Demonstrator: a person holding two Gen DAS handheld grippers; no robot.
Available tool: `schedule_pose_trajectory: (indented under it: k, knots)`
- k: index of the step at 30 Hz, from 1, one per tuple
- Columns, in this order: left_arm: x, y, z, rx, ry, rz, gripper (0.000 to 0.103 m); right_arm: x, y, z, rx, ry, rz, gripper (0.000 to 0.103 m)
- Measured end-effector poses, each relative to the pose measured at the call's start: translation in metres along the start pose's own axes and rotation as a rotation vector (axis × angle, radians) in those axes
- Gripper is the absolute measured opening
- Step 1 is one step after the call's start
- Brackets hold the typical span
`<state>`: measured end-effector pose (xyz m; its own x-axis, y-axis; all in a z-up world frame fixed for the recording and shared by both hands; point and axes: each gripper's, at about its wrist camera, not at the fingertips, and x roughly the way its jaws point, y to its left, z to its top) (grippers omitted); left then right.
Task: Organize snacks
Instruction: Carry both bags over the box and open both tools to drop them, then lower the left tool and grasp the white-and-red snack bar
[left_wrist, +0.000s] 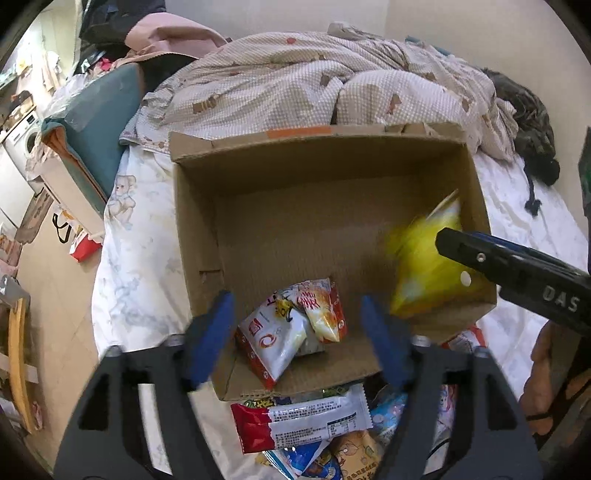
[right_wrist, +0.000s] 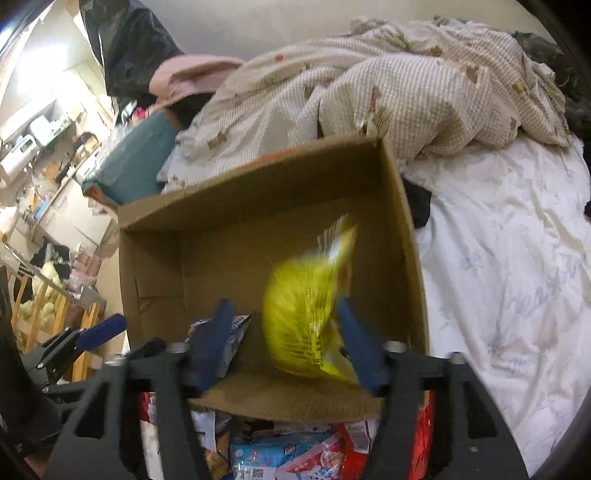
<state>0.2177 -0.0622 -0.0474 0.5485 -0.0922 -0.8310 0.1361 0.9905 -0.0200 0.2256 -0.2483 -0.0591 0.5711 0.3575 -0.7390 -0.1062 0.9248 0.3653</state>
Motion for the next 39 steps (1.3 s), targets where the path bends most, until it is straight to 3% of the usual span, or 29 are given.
schedule_pose_trajectory:
  k: [1, 2, 10, 14, 17, 24, 29, 32, 36, 39]
  knots:
    - [-0.001, 0.001, 0.000, -0.004, -0.007, 0.011, 0.089, -0.003, 0.001, 0.000, -0.003, -0.017, -0.008, 0.081]
    - [-0.002, 0.002, 0.001, -0.009, -0.012, 0.028, 0.091, -0.007, 0.002, 0.001, -0.015, -0.043, -0.020, 0.087]
    - [-0.012, 0.011, 0.001, -0.062, -0.042, -0.018, 0.092, -0.007, 0.010, 0.003, -0.065, -0.046, -0.029, 0.088]
    - [-0.019, 0.019, 0.001, -0.113, -0.056, 0.027, 0.092, -0.017, 0.014, 0.003, -0.082, -0.086, -0.078, 0.088]
    - [-0.029, 0.021, 0.000, -0.099, -0.091, 0.046, 0.092, -0.031, 0.018, 0.004, -0.087, -0.144, -0.129, 0.088]
    - [-0.058, 0.034, -0.005, -0.155, -0.202, 0.036, 0.092, -0.071, 0.030, -0.001, -0.054, -0.137, -0.090, 0.088]
    - [-0.081, 0.032, -0.014, -0.116, -0.253, 0.003, 0.092, -0.095, 0.035, -0.019, -0.038, -0.141, -0.072, 0.088]
    - [-0.096, 0.028, -0.023, -0.073, -0.293, 0.022, 0.092, -0.104, 0.033, -0.038, -0.044, -0.131, -0.084, 0.088]
    - [-0.104, 0.023, -0.036, -0.009, -0.259, 0.050, 0.092, -0.112, 0.026, -0.057, -0.044, -0.111, -0.111, 0.088]
    - [-0.109, 0.032, -0.044, -0.052, -0.249, 0.041, 0.092, -0.117, 0.021, -0.067, -0.022, -0.107, -0.120, 0.088]
